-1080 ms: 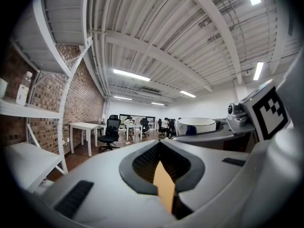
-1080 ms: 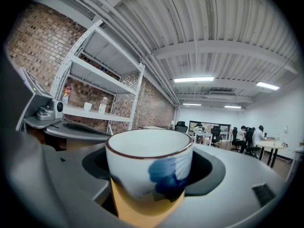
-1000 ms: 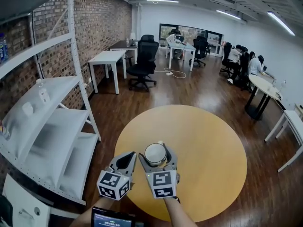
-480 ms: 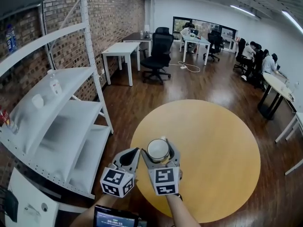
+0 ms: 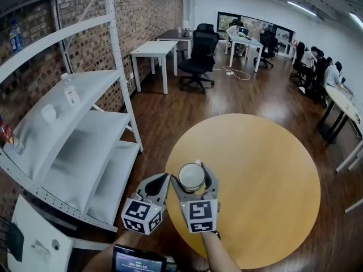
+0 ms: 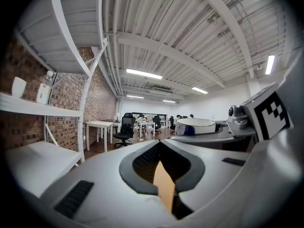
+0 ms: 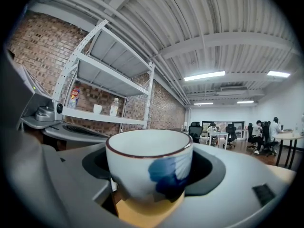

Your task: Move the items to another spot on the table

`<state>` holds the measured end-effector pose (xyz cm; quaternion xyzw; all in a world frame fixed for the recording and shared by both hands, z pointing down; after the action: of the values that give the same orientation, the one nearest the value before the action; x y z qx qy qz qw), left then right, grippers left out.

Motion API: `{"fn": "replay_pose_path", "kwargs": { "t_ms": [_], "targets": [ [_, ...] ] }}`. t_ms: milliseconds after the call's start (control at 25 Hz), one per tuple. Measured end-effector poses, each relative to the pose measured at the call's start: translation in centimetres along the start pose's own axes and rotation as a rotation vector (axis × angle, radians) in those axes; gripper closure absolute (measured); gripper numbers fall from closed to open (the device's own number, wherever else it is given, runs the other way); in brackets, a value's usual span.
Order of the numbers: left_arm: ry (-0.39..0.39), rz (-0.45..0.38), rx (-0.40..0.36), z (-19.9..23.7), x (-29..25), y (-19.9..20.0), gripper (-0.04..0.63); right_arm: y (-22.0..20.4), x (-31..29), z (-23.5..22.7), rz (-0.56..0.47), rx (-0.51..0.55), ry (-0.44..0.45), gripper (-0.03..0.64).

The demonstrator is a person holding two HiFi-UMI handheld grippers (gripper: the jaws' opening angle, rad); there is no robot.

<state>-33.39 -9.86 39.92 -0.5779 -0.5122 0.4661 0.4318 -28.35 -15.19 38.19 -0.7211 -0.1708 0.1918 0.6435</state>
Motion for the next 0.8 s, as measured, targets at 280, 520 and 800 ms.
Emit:
{"fn": "replay_pose_path", "kwargs": {
  "t_ms": [280, 520, 800],
  "targets": [
    [0.034, -0.012, 0.001, 1.0, -0.2, -3.7, 0.589, -4.5, -1.6, 0.4, 0.024, -0.029, 0.012, 0.202],
    [0.040, 0.019, 0.006, 1.4, -0.9, -7.0, 0.589, -9.1, -2.9, 0.1, 0.066, -0.069, 0.005, 0.202],
    [0.005, 0.076, 0.019, 1.1, -1.4, -10.8, 0.589, -13.7, -4.1, -0.9, 0.108, -0.117, -0.024, 0.202]
  ]
}}
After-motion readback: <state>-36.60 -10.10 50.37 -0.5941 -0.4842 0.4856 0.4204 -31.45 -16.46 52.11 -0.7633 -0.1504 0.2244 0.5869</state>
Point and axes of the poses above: the fingertips, and each gripper's own axes: x backward along the fingers, z to its left, y out of its top, the point moved 1 cm from there along x, backward along the fingers, and after that the axes turned 13 degrees about -x, right-handed, at the moved point
